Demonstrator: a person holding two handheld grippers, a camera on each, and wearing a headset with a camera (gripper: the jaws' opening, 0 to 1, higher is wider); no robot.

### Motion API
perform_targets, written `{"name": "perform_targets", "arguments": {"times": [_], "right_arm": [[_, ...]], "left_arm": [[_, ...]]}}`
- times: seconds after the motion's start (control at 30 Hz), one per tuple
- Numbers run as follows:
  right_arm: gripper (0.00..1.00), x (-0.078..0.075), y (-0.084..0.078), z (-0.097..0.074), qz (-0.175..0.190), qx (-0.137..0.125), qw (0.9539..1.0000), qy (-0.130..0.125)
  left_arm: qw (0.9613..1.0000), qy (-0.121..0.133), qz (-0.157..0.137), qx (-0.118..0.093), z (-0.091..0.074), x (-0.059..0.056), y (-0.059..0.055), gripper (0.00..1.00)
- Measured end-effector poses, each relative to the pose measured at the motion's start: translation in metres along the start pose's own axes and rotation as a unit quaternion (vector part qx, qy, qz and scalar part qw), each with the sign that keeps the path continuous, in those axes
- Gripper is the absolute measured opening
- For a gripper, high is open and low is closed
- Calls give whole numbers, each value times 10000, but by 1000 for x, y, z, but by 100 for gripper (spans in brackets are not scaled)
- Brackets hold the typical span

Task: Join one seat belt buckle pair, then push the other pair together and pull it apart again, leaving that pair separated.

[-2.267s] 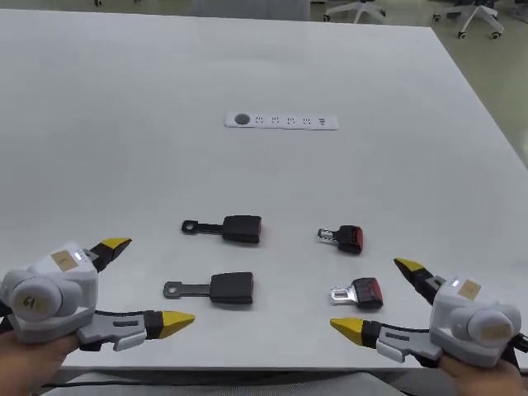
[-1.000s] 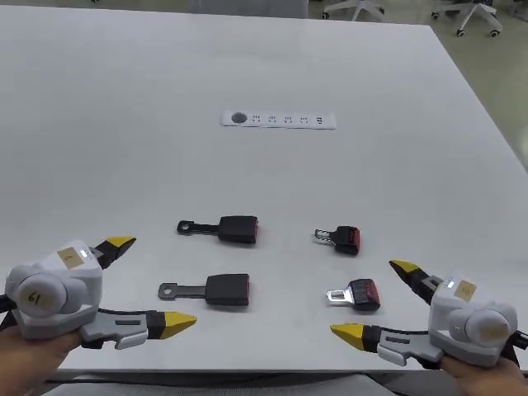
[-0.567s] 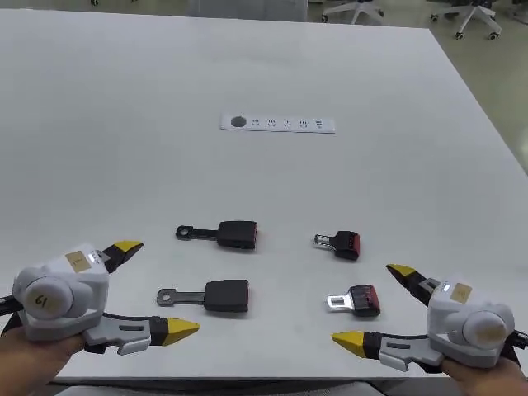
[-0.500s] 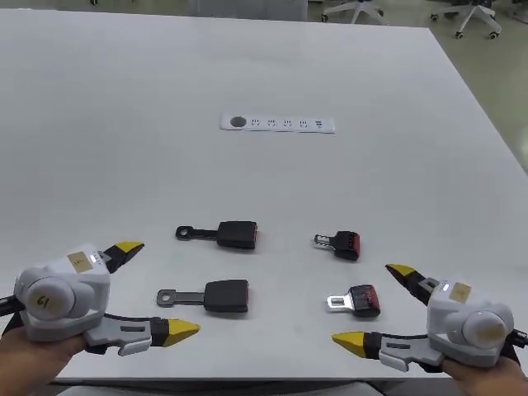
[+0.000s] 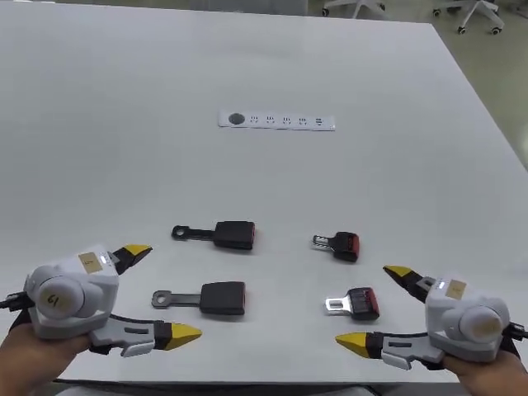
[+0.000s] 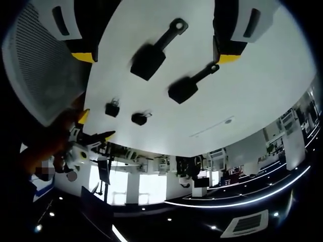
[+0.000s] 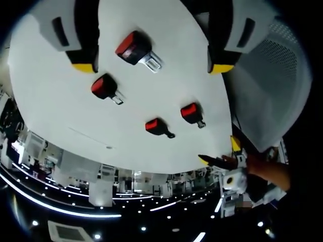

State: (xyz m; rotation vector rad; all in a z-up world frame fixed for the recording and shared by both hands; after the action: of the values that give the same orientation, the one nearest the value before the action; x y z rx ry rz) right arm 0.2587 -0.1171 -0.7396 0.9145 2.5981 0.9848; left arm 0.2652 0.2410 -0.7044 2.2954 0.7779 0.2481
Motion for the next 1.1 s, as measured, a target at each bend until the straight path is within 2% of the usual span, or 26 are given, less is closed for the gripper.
{"name": "perform_targets", "arguments": {"times": [0.37,0.5,0.53,0.67,0.93,1.1], "right_arm": [[88,-12,-7,10,-197,292,9991,228],[86,-16,-11,13,-261,403,9982,359],[84,-17,-13,14,-303,449,9977,412],[82,-22,-21,19,-478,705,9946,591],[81,-35,-28,31,-908,1047,9860,931],[79,-45,-28,37,-1058,1192,9805,1153]], "left_arm": [[9992,-241,230,223,26,6,2,92],[9978,-397,396,341,36,2,2,88],[9968,-425,491,469,39,2,1,88],[9934,-583,699,700,52,0,-2,86],[9876,-798,980,929,69,1,1,80],[9819,-952,1195,1123,83,3,1,77]]}}
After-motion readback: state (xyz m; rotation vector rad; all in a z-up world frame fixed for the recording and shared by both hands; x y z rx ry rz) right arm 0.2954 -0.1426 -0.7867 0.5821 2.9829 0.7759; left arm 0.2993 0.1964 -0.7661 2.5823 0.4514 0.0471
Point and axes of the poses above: the centre of the closed fingertips' face, and the gripper's own axes: z roughly forward along the fingers, x roughly to its left, y roughly out of its top, the point moved 8 cm from there along -z, roughly backward along the fingers, and after that the axes turned 13 degrees about x, right-handed, at the moved point
